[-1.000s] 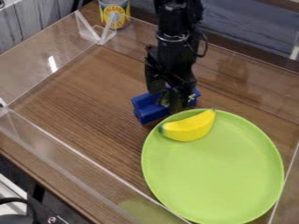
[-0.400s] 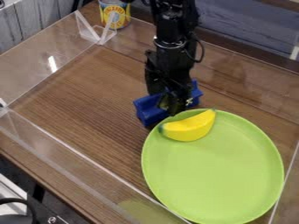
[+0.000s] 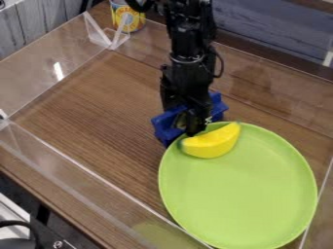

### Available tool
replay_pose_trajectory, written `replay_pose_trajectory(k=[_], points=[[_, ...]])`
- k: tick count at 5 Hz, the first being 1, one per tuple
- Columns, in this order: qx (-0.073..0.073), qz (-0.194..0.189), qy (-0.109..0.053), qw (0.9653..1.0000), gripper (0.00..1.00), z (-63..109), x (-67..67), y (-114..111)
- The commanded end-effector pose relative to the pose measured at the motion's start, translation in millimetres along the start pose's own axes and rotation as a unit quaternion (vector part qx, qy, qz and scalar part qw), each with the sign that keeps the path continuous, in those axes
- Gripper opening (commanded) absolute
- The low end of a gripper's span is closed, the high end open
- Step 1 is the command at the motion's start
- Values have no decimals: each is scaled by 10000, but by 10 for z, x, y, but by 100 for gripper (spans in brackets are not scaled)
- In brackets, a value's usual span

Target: Put the blue object in the green plate

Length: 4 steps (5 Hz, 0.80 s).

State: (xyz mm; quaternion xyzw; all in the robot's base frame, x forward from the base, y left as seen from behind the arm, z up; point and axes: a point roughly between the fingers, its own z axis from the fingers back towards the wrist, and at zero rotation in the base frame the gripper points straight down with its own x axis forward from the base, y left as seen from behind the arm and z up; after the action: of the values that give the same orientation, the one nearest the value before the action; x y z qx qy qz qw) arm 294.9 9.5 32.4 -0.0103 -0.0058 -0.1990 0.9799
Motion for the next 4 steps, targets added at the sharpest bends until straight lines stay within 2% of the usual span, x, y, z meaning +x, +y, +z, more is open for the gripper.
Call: replay_pose_trajectory(k=[1, 4], points=[[65, -27, -109, 9999, 0, 42, 29, 25], [96, -164, -144, 9997, 0, 1, 69, 31]])
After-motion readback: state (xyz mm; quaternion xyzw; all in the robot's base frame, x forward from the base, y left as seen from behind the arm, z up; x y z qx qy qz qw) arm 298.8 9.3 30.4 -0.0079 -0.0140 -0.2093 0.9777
